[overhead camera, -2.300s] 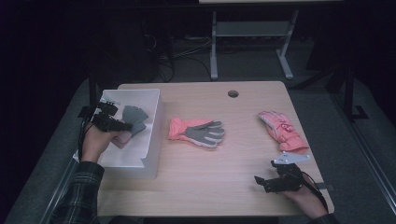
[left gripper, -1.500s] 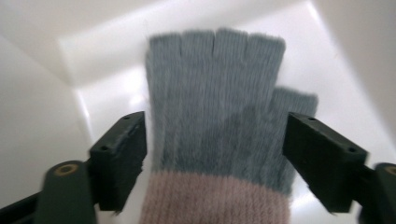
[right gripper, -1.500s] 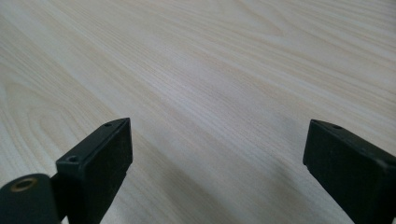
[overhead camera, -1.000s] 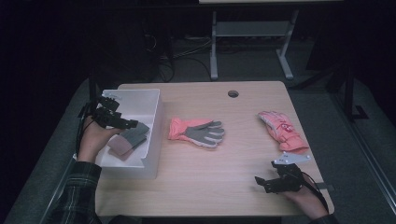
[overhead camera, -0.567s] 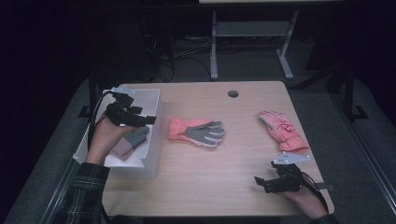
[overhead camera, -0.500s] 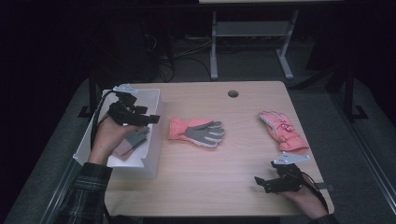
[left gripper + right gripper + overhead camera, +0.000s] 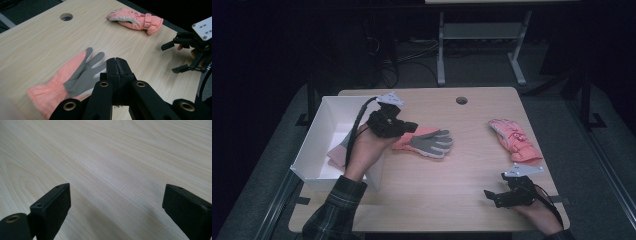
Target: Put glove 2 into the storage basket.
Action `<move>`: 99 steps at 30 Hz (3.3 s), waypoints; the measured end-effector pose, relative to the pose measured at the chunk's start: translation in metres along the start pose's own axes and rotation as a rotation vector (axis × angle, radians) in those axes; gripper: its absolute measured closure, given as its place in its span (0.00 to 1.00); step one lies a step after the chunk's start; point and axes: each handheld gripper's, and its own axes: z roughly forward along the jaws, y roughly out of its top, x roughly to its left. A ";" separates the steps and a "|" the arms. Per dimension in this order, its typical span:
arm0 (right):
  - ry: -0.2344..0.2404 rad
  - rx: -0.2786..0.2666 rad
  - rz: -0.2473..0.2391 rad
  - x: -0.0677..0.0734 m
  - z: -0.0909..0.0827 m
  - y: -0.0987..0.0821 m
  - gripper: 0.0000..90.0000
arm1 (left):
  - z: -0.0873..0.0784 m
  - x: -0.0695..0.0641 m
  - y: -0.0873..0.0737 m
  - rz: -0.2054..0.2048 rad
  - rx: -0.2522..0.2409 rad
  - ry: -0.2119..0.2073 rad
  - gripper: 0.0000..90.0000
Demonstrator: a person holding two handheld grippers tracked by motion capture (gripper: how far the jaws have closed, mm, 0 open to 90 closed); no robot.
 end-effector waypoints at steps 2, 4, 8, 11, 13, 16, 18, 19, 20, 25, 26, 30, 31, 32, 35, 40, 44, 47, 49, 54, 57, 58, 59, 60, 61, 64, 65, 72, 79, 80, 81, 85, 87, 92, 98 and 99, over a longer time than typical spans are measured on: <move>0.002 -0.002 0.000 0.000 0.000 0.000 0.09 | 0.017 -0.009 0.003 0.012 0.011 0.001 1.00; 0.002 -0.002 -0.004 0.000 0.000 0.000 0.09 | 0.023 -0.012 0.004 0.011 0.011 0.002 1.00; 0.006 -0.003 -0.009 0.000 0.000 0.000 0.09 | 0.052 -0.014 0.001 0.013 0.039 -0.005 1.00; 0.006 -0.002 -0.008 0.000 0.000 0.000 0.09 | 0.063 -0.012 -0.001 0.006 0.047 0.006 1.00; 0.008 -0.001 -0.009 0.000 0.000 0.000 0.09 | 0.078 -0.007 -0.007 -0.002 0.069 0.021 1.00; 0.009 0.000 -0.008 0.000 0.000 0.000 0.09 | 0.091 -0.001 -0.014 -0.012 0.085 0.040 1.00; 0.011 0.001 -0.006 0.001 0.001 0.001 0.09 | 0.099 0.005 -0.020 -0.022 0.088 0.057 1.00; 0.011 0.004 -0.005 0.001 0.001 0.001 0.09 | 0.103 0.007 -0.023 -0.028 0.088 0.066 1.00; 0.012 0.005 -0.005 0.001 0.001 0.001 0.09 | 0.106 0.010 -0.025 -0.033 0.092 0.073 1.00; 0.014 0.008 -0.006 0.001 0.002 0.001 0.09 | 0.120 0.022 -0.034 -0.065 0.094 0.109 1.00; 0.015 0.007 -0.007 0.001 0.002 0.001 0.09 | 0.123 0.025 -0.035 -0.062 0.095 0.118 1.00; 0.014 0.008 -0.008 0.000 0.002 0.000 0.09 | 0.133 0.033 -0.041 -0.065 0.112 0.148 1.00; 0.014 0.008 -0.008 0.000 0.002 0.000 0.09 | 0.136 0.035 -0.042 -0.070 0.113 0.147 1.00; 0.015 0.006 -0.010 0.000 0.002 0.000 0.09 | 0.141 0.037 -0.046 -0.078 0.120 0.146 1.00; 0.017 0.010 -0.009 0.001 0.002 0.000 0.09 | 0.146 0.039 -0.050 -0.084 0.139 0.147 1.00; 0.014 0.012 -0.005 0.000 0.002 0.000 0.09 | 0.157 0.043 -0.060 -0.079 0.180 0.138 1.00; 0.016 0.010 -0.008 0.000 0.002 0.000 0.09 | 0.163 0.044 -0.066 -0.093 0.180 0.127 1.00; 0.017 0.016 -0.009 0.002 0.004 0.000 0.09 | 0.161 0.045 -0.068 -0.120 0.169 0.089 1.00; 0.018 0.017 -0.009 0.002 0.004 0.000 0.09 | 0.162 0.044 -0.070 -0.134 0.158 0.064 1.00; 0.013 0.016 -0.006 0.000 0.003 0.000 0.09 | 0.160 0.035 -0.071 -0.130 0.165 0.019 1.00; 0.013 0.014 -0.010 0.001 0.003 0.000 0.09 | 0.160 0.026 -0.072 -0.115 0.168 -0.013 1.00; 0.012 0.016 -0.013 0.001 0.003 0.000 0.09 | 0.160 0.020 -0.073 -0.103 0.175 -0.041 1.00; 0.012 0.017 -0.013 0.002 0.004 0.000 0.09 | 0.160 0.017 -0.073 -0.102 0.177 -0.062 1.00; 0.012 0.017 -0.013 0.002 0.004 0.000 0.09 | 0.160 0.017 -0.073 -0.102 0.177 -0.062 1.00; 0.011 0.019 -0.013 0.002 0.004 0.000 0.09 | 0.161 0.013 -0.073 -0.098 0.185 -0.078 1.00; 0.011 0.016 -0.013 0.001 0.003 0.000 0.09 | 0.163 -0.002 -0.073 -0.078 0.185 -0.114 1.00; 0.011 0.016 -0.013 0.001 0.003 0.000 0.09 | 0.163 -0.002 -0.073 -0.078 0.185 -0.114 1.00; 0.012 0.015 -0.013 0.002 0.003 0.000 0.09 | 0.167 -0.032 -0.073 -0.034 0.204 -0.194 1.00; 0.012 0.016 -0.013 0.002 0.003 0.000 0.09 | 0.168 -0.051 -0.070 0.000 0.219 -0.227 1.00; 0.012 0.018 -0.014 0.001 0.002 0.000 0.09 | 0.167 -0.052 -0.069 -0.005 0.209 -0.230 1.00; 0.013 0.018 -0.014 0.001 0.002 0.000 0.09 | 0.165 -0.052 -0.067 0.003 0.203 -0.231 1.00; 0.043 0.048 -0.032 0.005 0.000 0.002 0.09 | 0.149 -0.044 -0.052 0.017 0.163 -0.184 1.00; 0.062 0.046 -0.043 0.006 -0.001 0.002 0.09 | 0.145 -0.040 -0.049 0.026 0.158 -0.169 1.00; 0.101 -0.009 -0.080 0.021 -0.009 0.011 0.33 | 0.140 -0.021 -0.042 0.019 0.125 -0.138 1.00; 0.208 -0.043 -0.141 0.045 -0.002 0.021 0.81 | 0.151 -0.003 -0.040 0.011 0.139 -0.115 1.00; 0.224 -0.037 -0.142 0.049 0.001 0.023 0.85 | 0.154 -0.001 -0.040 0.005 0.140 -0.111 1.00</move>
